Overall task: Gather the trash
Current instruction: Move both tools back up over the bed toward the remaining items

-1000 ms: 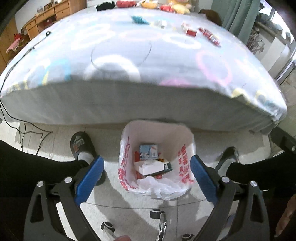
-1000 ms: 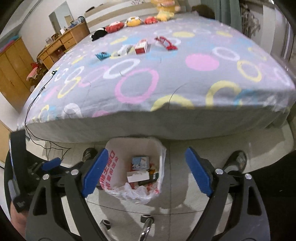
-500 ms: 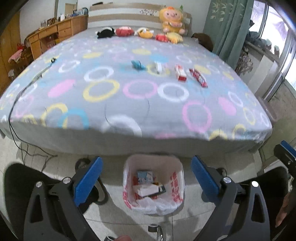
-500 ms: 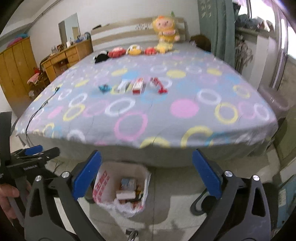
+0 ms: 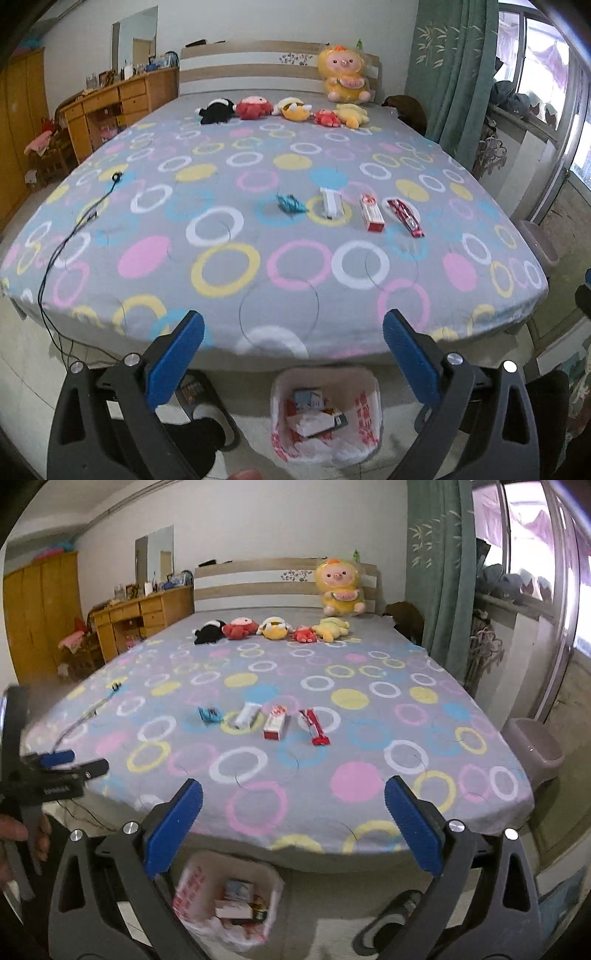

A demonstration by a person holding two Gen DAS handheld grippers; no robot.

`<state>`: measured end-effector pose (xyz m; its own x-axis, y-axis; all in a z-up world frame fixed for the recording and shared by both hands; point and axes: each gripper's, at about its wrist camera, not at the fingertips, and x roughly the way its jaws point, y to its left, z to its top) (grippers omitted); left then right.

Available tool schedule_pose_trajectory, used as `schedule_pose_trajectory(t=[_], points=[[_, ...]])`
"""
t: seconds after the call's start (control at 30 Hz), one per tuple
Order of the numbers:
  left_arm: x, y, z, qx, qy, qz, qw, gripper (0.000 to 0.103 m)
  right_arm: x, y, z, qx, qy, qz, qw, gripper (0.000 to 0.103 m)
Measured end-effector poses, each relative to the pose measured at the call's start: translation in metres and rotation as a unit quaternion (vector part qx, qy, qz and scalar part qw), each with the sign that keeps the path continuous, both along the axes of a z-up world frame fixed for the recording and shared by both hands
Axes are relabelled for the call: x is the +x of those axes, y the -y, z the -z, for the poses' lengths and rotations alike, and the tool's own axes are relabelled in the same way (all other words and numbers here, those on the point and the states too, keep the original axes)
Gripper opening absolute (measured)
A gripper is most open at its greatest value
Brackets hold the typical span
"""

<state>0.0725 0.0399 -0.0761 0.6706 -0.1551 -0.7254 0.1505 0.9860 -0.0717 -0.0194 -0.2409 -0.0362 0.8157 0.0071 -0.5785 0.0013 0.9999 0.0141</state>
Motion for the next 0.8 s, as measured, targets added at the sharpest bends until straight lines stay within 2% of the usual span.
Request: schedule_pose_trajectory(t=[0.13, 0.23, 0.57, 0.63, 0.8], points=[[0.018, -0.002, -0.011, 0.003, 0.009, -0.002, 1.0, 0.095, 0.016, 0.006, -0.022, 0.015, 0.017, 0.009, 1.0, 0.096], [0.035, -0.003, -0.018, 0.005, 0.009, -0.003, 0.9999, 0.095, 0.033, 0.012, -0.035, 0.022, 0.011, 0.015, 1.0, 0.096], [0.105, 0.002, -0.018, 0.009, -0.011, -0.001, 0.9999, 0.095, 0.107, 0.013, -0.049, -0.02, 0.001, 0.02, 1.0, 0.096], [0.119, 0.005, -0.015, 0.009, -0.018, -0.001, 0.9998, 0.095, 0.125, 0.013, -0.044, -0.031, -0.018, 0.018, 0.999, 0.096], [0.163, 0.014, -0.004, 0.011, -0.039, -0.008, 0.9992, 0.095, 0.177, 0.014, -0.03, -0.011, -0.081, -0.013, 0.997, 0.096]])
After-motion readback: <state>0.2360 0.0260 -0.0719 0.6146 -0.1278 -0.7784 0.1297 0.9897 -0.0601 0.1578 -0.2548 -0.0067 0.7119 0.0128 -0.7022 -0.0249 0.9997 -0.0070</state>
